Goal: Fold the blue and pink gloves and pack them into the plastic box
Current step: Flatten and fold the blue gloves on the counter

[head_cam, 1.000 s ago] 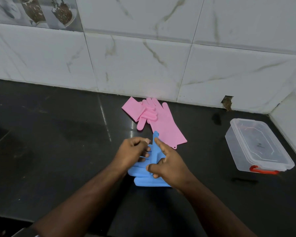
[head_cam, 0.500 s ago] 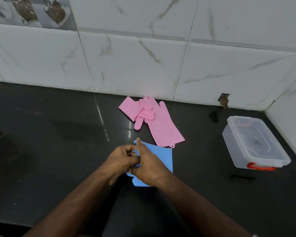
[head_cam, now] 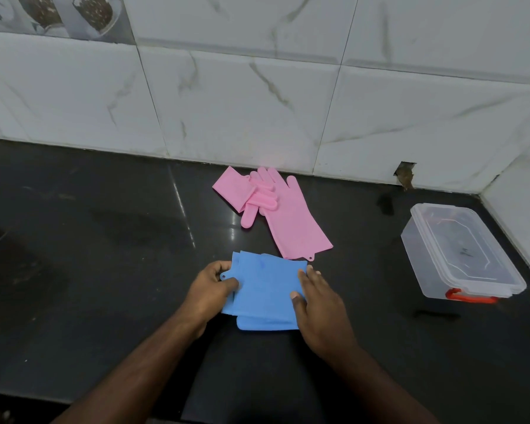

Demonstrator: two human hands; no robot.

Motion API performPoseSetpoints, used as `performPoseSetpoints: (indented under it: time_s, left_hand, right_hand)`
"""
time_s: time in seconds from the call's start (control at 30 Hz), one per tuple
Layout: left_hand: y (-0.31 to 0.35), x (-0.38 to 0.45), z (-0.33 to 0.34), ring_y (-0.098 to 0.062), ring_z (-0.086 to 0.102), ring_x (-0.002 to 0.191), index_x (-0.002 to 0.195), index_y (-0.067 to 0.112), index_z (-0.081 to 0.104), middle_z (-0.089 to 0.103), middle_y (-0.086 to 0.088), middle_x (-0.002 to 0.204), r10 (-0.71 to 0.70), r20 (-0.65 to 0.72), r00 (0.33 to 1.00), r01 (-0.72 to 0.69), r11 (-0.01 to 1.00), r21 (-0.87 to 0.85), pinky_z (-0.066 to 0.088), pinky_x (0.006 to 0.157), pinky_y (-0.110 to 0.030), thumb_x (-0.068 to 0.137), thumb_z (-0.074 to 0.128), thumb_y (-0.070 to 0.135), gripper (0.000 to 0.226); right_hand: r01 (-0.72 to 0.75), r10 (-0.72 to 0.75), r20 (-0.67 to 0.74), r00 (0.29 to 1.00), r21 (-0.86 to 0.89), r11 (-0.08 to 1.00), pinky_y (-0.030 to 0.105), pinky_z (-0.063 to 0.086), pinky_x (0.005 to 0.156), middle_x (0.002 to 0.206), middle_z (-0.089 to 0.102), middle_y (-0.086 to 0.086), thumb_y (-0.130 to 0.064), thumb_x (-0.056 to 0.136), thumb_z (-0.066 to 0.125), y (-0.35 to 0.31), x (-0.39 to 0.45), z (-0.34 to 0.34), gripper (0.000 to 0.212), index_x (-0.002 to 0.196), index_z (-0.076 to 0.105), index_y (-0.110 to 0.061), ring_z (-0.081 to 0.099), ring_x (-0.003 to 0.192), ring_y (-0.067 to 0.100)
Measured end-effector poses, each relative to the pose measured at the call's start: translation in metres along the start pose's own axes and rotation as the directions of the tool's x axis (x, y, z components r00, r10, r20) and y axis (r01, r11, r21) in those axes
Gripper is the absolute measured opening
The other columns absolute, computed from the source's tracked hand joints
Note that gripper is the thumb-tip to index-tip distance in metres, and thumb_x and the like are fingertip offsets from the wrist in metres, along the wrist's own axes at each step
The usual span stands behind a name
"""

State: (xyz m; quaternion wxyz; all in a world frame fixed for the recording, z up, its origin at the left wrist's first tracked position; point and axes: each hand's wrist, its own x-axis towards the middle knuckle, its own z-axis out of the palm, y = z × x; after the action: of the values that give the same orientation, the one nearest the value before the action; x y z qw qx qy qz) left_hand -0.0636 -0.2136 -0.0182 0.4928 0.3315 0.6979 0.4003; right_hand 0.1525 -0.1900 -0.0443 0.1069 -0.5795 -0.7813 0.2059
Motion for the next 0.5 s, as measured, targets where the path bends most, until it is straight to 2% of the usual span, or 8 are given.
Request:
performPoseSetpoints:
  time_s: [0.1,0.17,0.3,0.4,0.5]
  left_hand:
    - [-0.001,0.000,0.001,-0.018,0.074,0.087,0.105,0.024,0.066,0.076,0.001,0.095,-0.002,-0.020,1.000,0.003,0.999,0.041,0.060,0.078,-0.038,0.085,0.059,0.006,0.028]
    - [-0.002,0.000,0.002,-0.016,0.073,0.087,0.107,0.025,0.064,0.075,0.002,0.099,0.014,-0.020,1.000,-0.013,0.998,0.061,0.060,0.079,-0.036,0.086,0.064,0.010,0.026]
    - [-0.008,0.002,0.003,-0.014,0.073,0.088,0.111,0.024,0.061,0.073,0.003,0.102,0.043,-0.002,0.999,-0.043,0.995,0.094,0.061,0.075,-0.033,0.082,0.079,0.021,0.035]
    - [-0.011,0.003,0.005,-0.013,0.073,0.087,0.111,0.023,0.060,0.073,0.003,0.101,0.063,-0.032,0.997,-0.059,0.992,0.116,0.062,0.077,-0.036,0.085,0.076,0.020,0.031]
    - [-0.011,0.004,0.007,-0.013,0.073,0.086,0.107,0.025,0.061,0.073,0.003,0.099,0.060,-0.063,0.996,-0.052,0.991,0.127,0.061,0.079,-0.039,0.091,0.069,0.021,0.019]
  right_hand:
    - [-0.023,0.024,0.007,1.000,-0.090,0.996,0.037,0.011,0.119,0.164,0.008,-0.001,-0.055,0.090,0.000,-0.006,0.000,0.008,0.075,0.155,0.017,-0.020,0.003,0.151,0.017]
    - [-0.049,0.050,0.008,0.999,-0.120,0.992,0.040,0.006,0.120,0.164,0.003,0.000,-0.056,0.080,-0.012,-0.009,0.000,0.013,0.087,0.155,0.012,-0.019,-0.002,0.151,0.018]
    - [-0.074,0.077,0.007,0.997,-0.155,0.985,0.047,0.001,0.120,0.164,-0.002,0.006,-0.058,0.080,-0.012,-0.018,0.000,0.024,0.088,0.156,0.007,-0.017,-0.005,0.151,0.023]
    - [-0.079,0.083,0.015,0.996,-0.191,0.978,0.052,0.000,0.119,0.164,-0.007,0.010,-0.062,0.080,-0.011,-0.023,-0.001,0.028,0.090,0.156,0.006,-0.016,-0.008,0.150,0.027]
    - [-0.060,0.071,0.042,0.997,-0.226,0.972,0.054,-0.001,0.119,0.163,-0.013,0.011,-0.070,0.077,-0.021,-0.025,-0.003,0.027,0.097,0.155,0.001,-0.017,-0.012,0.150,0.028]
